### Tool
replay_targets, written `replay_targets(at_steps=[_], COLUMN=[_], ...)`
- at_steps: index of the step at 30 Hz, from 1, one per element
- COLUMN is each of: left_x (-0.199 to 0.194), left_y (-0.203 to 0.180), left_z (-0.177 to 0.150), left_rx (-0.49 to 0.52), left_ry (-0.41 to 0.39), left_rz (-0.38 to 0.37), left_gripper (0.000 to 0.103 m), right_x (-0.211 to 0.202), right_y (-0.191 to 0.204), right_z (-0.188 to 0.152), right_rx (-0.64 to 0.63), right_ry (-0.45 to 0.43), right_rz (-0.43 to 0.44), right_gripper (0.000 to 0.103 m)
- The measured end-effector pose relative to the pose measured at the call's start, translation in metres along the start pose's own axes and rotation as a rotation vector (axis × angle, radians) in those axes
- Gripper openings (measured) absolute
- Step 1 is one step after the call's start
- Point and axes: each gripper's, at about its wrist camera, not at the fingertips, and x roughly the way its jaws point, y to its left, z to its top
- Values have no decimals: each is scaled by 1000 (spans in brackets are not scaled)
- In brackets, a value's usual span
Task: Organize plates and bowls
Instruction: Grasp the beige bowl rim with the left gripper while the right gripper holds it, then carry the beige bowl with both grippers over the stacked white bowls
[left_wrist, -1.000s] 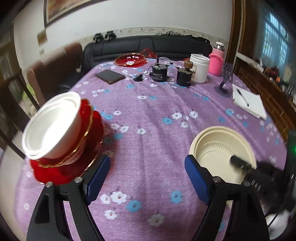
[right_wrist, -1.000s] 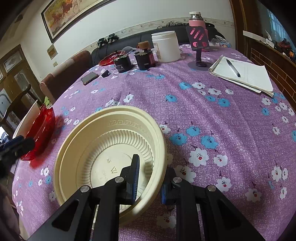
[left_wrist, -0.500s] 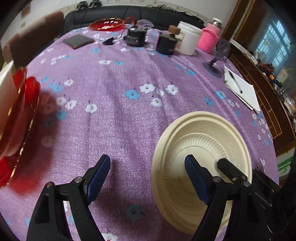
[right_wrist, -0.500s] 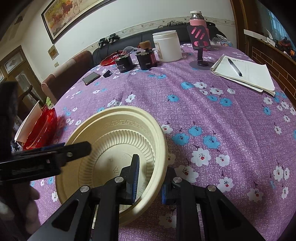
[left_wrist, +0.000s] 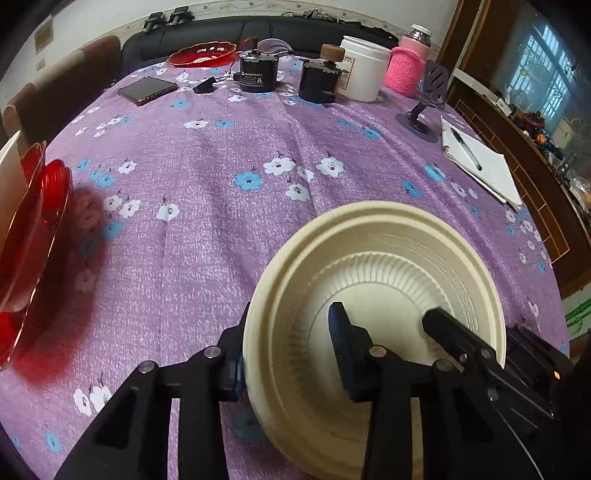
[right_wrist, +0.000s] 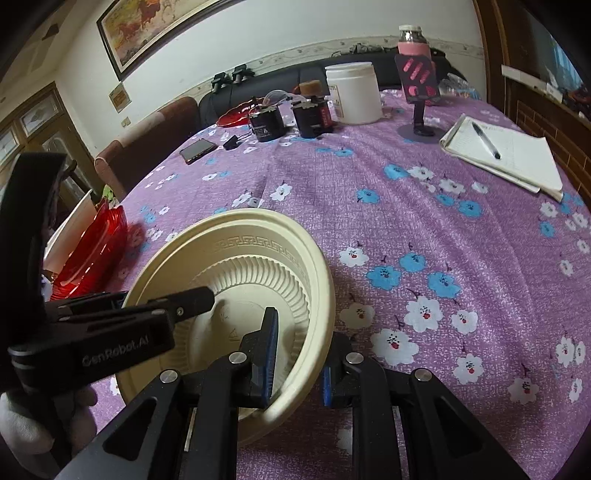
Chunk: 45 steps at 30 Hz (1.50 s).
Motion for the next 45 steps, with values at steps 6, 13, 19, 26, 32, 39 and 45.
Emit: replay_targets(at_steps=[6,13,19,26,32,39,45], left_x=[-8,-30,-62,-91,-121,-160,-199], left_y=[14,22,30,59,95,147,176], left_z=[-8,-21,-36,-49,-57,-63,-63], left_rx=[-39,-62,-45,-93,-170,-272,-269], left_ry=[-7,-54,-118,-131,-188,-259,-350], left_rz=[-19,-20,-13,-36,-51,-31,20], left_gripper=[24,16,15,15,15,15,15], right_x=[-6,-12,-23,-25,-30,-30,-30], right_y=[3,15,30,61,98,161,207], right_z=[1,-1,-5,-13,-3,13,25], right_rx=[-15,-64,-74,-52,-75,-160,-213], right_ry=[-26,-66,-97,-50,-44,-48,-55], right_rz=[33,57,121,172,219,261,306], right_gripper=[20,19,19,19,20,20,20])
